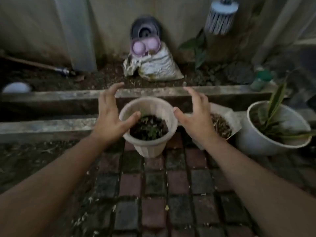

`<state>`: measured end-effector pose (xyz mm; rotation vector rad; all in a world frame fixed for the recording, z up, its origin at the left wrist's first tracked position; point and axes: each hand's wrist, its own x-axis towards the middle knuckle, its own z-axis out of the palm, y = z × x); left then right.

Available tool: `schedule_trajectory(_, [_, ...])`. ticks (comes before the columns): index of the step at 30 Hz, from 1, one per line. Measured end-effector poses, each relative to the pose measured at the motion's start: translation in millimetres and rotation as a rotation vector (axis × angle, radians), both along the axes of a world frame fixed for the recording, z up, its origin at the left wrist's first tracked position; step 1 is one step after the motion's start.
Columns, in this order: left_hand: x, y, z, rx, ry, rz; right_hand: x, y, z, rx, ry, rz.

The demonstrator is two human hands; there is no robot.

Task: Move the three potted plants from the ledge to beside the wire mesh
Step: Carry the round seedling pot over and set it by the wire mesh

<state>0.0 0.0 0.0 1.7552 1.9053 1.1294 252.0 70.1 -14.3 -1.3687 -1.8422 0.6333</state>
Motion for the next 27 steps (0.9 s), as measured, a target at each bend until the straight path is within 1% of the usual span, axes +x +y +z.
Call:
schedule_trajectory(2, [8, -4, -53, -0.02, 0.048, 0.028, -7, -7, -52, -0.013, 0.016, -0.023])
schedule_trajectory(4, [13, -6, -103, -0.079, 0.06, 0.062, -13, -9, -98, -0.097, 0.065, -0.042])
schedule_trajectory(6, [12, -3, -138, -0.023, 0.059, 0.061, -18, -6, -128, -0.141, 0.171, -0.008])
schedule_trajectory(9, [9, 6, -160, 0.115, 0.018, 0.07, -22, 3, -147, -0.159, 0.256, 0.084])
schedule_trajectory(12, [27, 6, -155, 0.2, -0.084, 0.154, -25, 3, -156, -0.16, 0.329, 0.142])
schedule_trajectory(13, [35, 5, -150, 0.232, -0.058, 0.176, -26, 2, -157, -0.141, 0.329, 0.148])
schedule_trajectory(16, [61, 4, -129, 0.306, 0.261, 0.157, -26, -8, -157, -0.093, 0.316, 0.15])
schedule_trajectory(17, [71, 4, -122, 0.278, 0.324, 0.144, -24, -11, -157, -0.083, 0.32, 0.152])
schedule_trajectory(19, [89, -1, -113, 0.092, 0.355, 0.146, -21, -15, -155, -0.073, 0.332, 0.161])
schedule_trajectory(21, [95, -10, -123, -0.078, 0.372, 0.145, -18, -20, -155, -0.064, 0.368, 0.159])
schedule_trajectory(22, [94, -16, -130, -0.101, 0.397, 0.127, -18, -24, -157, -0.039, 0.379, 0.15])
schedule_trajectory(24, [85, -27, -141, -0.086, 0.433, 0.073, -17, -32, -160, 0.016, 0.382, 0.134])
schedule_trajectory(27, [66, -35, -135, -0.06, 0.445, -0.048, -17, -46, -161, 0.04, 0.371, 0.122])
